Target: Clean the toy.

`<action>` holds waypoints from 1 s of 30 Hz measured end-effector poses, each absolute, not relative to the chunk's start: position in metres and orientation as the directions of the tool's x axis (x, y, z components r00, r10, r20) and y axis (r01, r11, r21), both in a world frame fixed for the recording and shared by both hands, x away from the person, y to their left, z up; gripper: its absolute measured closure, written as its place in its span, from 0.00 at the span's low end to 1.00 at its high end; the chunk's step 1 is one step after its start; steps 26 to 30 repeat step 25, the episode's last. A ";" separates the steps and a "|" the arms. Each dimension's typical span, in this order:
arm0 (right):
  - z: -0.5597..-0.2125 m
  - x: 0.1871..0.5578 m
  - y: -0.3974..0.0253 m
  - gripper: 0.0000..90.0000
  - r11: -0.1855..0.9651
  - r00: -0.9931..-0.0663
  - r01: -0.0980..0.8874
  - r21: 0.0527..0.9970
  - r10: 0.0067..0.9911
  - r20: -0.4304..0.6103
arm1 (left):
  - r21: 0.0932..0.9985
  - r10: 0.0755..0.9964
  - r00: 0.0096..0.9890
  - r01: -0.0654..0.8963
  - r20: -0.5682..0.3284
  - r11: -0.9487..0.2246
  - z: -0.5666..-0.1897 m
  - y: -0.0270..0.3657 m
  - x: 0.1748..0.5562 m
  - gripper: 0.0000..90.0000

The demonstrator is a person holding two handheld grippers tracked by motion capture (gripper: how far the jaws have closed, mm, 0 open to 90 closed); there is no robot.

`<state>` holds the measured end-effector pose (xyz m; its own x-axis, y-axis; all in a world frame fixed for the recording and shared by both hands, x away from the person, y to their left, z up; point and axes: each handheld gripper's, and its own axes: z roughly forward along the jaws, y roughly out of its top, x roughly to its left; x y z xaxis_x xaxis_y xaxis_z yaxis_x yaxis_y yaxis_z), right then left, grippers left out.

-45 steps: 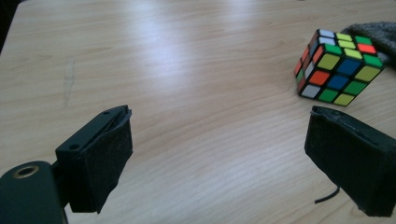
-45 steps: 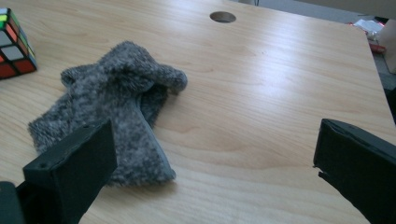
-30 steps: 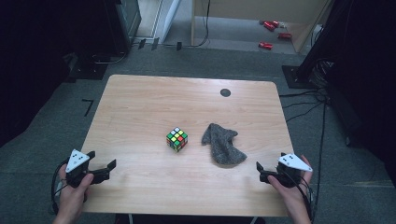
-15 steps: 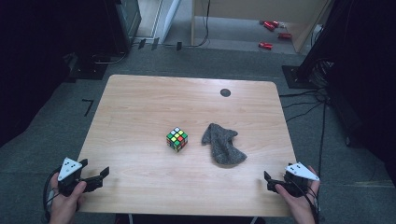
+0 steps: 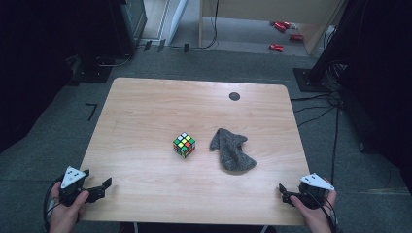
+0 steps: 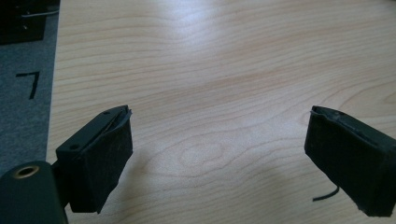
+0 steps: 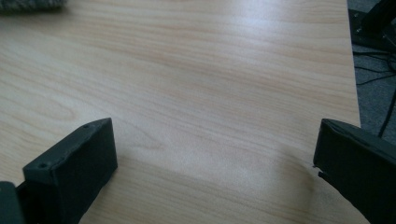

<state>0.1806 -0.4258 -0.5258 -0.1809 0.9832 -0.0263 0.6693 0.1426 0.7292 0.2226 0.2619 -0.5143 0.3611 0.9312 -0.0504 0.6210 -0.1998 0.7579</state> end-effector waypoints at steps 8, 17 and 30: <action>-0.527 0.183 -0.431 0.00 0.125 -0.203 0.694 0.709 0.979 0.027 | 0.707 0.928 0.373 0.661 -0.022 -0.249 -0.517 0.254 0.228 0.10; -0.527 0.183 -0.430 0.00 0.118 -0.196 0.695 0.710 0.980 0.028 | 0.700 0.926 0.378 0.658 0.009 -0.276 -0.518 0.250 0.228 0.10; -0.527 0.182 -0.430 0.00 0.116 -0.193 0.695 0.709 0.981 0.029 | 0.703 0.926 0.378 0.659 -0.001 -0.268 -0.518 0.251 0.228 0.10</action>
